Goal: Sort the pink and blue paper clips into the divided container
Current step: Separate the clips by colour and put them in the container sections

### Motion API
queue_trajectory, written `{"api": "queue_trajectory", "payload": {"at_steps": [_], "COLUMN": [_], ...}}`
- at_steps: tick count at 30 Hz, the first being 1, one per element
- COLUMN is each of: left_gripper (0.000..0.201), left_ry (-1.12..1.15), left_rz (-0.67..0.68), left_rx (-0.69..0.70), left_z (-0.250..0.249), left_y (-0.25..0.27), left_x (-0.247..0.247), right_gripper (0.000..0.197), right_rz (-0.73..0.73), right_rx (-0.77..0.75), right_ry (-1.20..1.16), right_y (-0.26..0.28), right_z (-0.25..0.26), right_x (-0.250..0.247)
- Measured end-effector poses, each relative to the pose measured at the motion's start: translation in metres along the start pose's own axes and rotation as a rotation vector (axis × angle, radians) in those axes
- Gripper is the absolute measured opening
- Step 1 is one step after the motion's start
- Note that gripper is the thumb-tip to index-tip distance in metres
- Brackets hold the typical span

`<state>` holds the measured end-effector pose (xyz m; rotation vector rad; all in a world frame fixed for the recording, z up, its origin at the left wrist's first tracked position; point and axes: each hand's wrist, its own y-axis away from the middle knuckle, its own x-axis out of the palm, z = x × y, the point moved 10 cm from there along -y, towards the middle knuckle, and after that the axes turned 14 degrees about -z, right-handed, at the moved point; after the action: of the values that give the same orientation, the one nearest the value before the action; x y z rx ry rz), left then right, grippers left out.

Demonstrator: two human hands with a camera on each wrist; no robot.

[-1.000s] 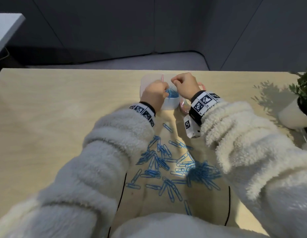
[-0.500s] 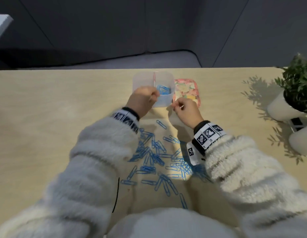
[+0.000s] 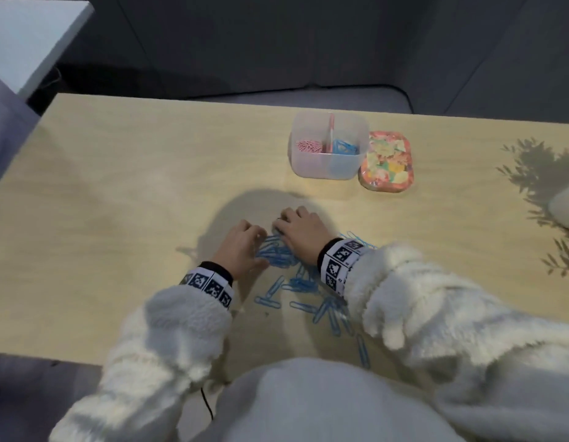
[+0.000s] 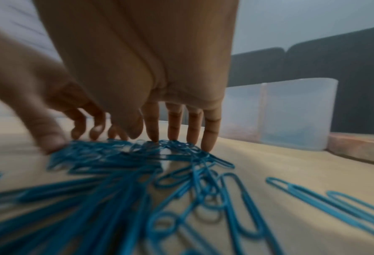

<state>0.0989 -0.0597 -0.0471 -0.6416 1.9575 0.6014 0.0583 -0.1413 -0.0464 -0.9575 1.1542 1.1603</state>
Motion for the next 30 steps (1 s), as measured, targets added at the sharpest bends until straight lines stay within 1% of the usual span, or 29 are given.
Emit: {"api": "queue_trajectory", "payload": {"at_steps": [3, 5, 6, 8, 9, 10, 11, 12, 13, 15, 17, 18, 23, 27, 30], "left_gripper": [0.038, 0.037, 0.040, 0.049, 0.054, 0.057, 0.059, 0.058, 0.056, 0.047, 0.038, 0.035, 0.026, 0.020, 0.017], "left_ry": [0.075, 0.107, 0.111, 0.089, 0.069, 0.049, 0.032, 0.017, 0.006, -0.004, 0.011, 0.010, -0.003, 0.009, 0.065], "left_rz": [-0.008, 0.011, 0.024, 0.044, 0.048, 0.052, 0.060, 0.070, 0.076, 0.075, 0.048, 0.032, 0.012, 0.017, 0.022], "left_rx": [0.025, 0.035, 0.039, 0.047, 0.050, 0.046, 0.042, 0.041, 0.052, 0.104, 0.122, 0.123, 0.132, 0.126, 0.083], "left_z": [-0.015, -0.022, -0.024, -0.023, -0.021, -0.018, -0.015, -0.013, -0.015, -0.026, -0.035, -0.038, -0.047, -0.048, -0.044], "left_y": [-0.001, -0.002, -0.003, -0.006, -0.007, -0.008, -0.009, -0.008, -0.008, -0.008, -0.010, -0.012, -0.017, -0.021, -0.024], "left_x": [0.003, 0.006, 0.006, 0.004, 0.002, 0.000, 0.000, 0.001, 0.003, 0.007, 0.008, 0.009, 0.011, 0.013, 0.012], "right_gripper": [0.032, 0.036, 0.037, 0.036, 0.036, 0.039, 0.047, 0.056, 0.063, 0.065, 0.060, 0.056, 0.026, 0.016, 0.009], "right_rz": [0.026, 0.034, -0.002, -0.106, -0.122, -0.091, -0.022, 0.046, 0.081, 0.065, 0.043, 0.041, 0.020, 0.005, 0.002], "right_rx": [-0.028, 0.012, 0.078, 0.260, 0.328, 0.356, 0.344, 0.302, 0.257, 0.193, 0.154, 0.158, 0.261, 0.299, 0.363], "right_ry": [-0.006, -0.137, -0.236, -0.382, -0.400, -0.375, -0.314, -0.238, -0.172, -0.116, -0.135, -0.161, -0.274, -0.306, -0.378], "right_y": [0.015, 0.023, 0.024, 0.025, 0.026, 0.027, 0.027, 0.027, 0.028, 0.030, 0.029, 0.030, 0.032, 0.031, 0.032], "right_z": [0.002, -0.007, -0.018, -0.049, -0.061, -0.067, -0.067, -0.062, -0.056, -0.044, -0.034, -0.030, -0.031, -0.041, -0.057], "right_x": [0.004, -0.004, -0.013, -0.029, -0.033, -0.030, -0.024, -0.017, -0.012, -0.009, -0.007, -0.007, -0.006, -0.006, -0.010]}}
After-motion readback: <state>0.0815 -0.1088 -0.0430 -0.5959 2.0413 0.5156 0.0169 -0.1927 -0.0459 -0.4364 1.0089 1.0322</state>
